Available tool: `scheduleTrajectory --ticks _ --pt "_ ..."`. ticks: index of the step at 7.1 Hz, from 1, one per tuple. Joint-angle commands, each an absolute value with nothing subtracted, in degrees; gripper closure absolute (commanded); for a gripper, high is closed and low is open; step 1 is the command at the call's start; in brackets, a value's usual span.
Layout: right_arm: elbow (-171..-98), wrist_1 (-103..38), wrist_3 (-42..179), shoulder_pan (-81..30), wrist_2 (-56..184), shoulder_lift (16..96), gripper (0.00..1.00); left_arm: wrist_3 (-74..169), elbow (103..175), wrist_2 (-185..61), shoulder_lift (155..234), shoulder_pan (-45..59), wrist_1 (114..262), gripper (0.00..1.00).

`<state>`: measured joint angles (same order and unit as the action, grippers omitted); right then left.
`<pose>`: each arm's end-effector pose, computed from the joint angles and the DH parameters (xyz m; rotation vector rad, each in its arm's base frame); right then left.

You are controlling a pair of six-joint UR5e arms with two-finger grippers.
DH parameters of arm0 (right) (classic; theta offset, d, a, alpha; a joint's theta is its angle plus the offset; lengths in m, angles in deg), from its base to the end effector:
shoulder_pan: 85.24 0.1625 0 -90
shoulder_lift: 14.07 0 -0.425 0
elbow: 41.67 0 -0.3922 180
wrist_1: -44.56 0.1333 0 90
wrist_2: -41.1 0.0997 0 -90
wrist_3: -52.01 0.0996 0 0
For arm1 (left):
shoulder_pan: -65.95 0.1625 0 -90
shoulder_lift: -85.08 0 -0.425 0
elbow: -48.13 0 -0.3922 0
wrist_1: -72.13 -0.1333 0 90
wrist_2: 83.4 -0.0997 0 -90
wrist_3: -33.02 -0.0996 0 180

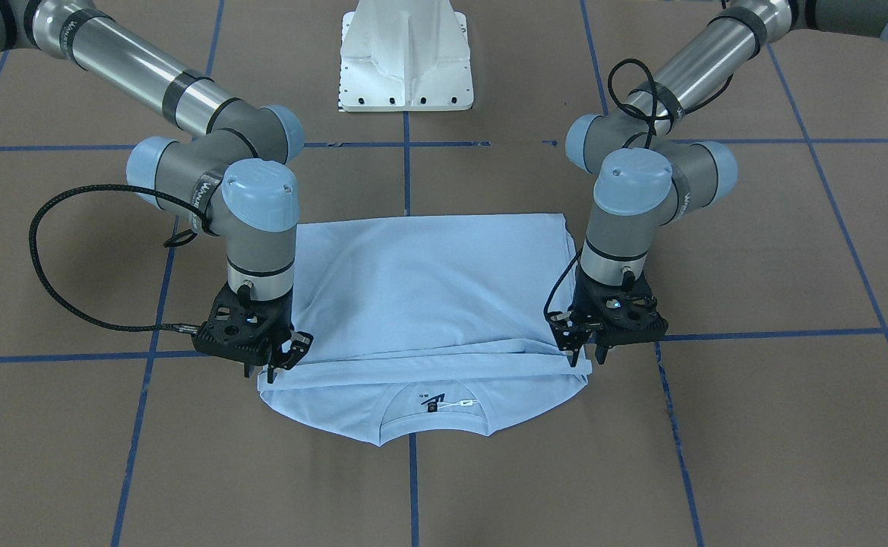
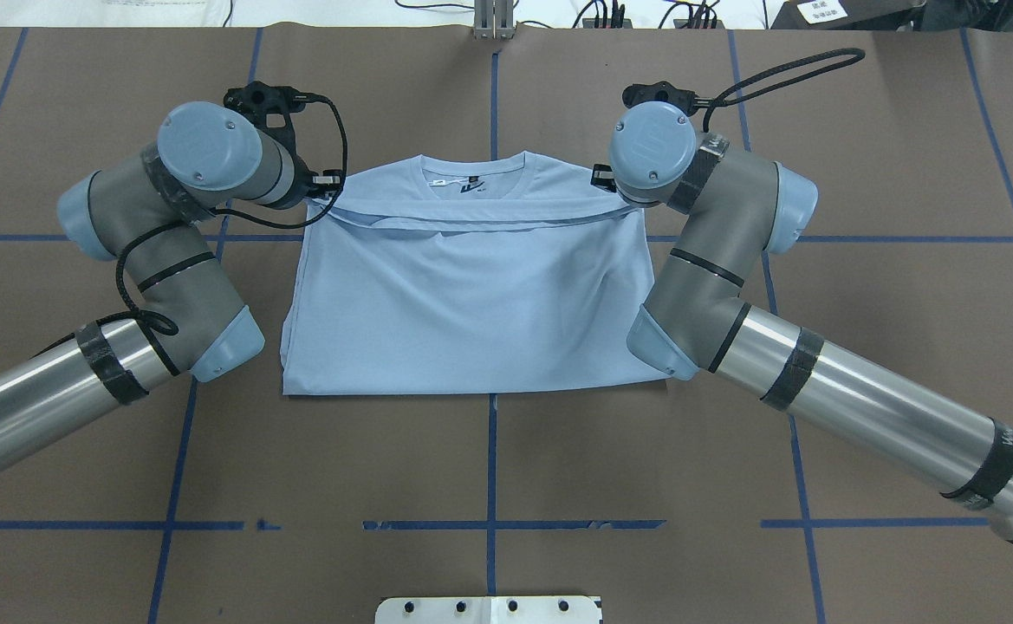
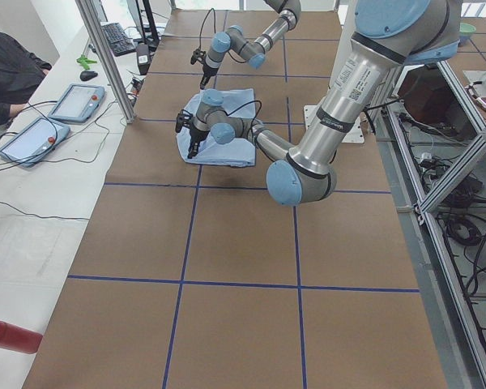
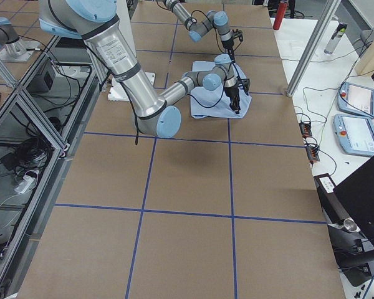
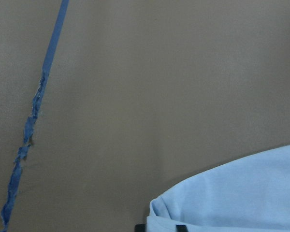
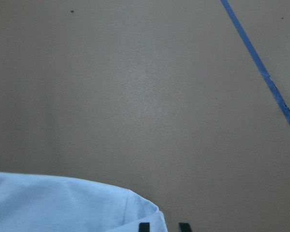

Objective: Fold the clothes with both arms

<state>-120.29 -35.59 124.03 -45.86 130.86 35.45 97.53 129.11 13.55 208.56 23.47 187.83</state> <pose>-0.5016 -0.5848 0.3098 0.3317 -0.5979 0.3604 0.4574 -0.5833 0.3414 0.3955 0.7901 -0.2239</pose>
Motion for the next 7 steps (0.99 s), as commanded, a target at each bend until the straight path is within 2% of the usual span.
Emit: scheduleTrajectory --ticks 1,4,5,6,7 --pt "-122.1 -31.8 116.8 -44.8 135.1 36.9 0.0 98.0 137.9 13.9 203.4 24.5 188.6 0.0" --pt "-124.0 -25.3 116.6 -44.5 137.4 40.2 0.0 105.0 154.4 13.5 187.8 32.3 191.7 0.0" --pt "-124.3 -25.3 116.7 -44.5 137.4 40.4 0.0 109.5 155.6 12.6 183.6 35.5 195.1 0.07" --pt "-124.4 -25.4 116.7 -44.5 137.3 40.5 0.0 112.2 155.5 8.3 182.8 39.2 196.0 0.4" --pt "-124.5 -25.4 116.7 -44.5 137.3 40.5 0.0 112.9 155.3 8.0 182.8 40.4 196.0 0.47"
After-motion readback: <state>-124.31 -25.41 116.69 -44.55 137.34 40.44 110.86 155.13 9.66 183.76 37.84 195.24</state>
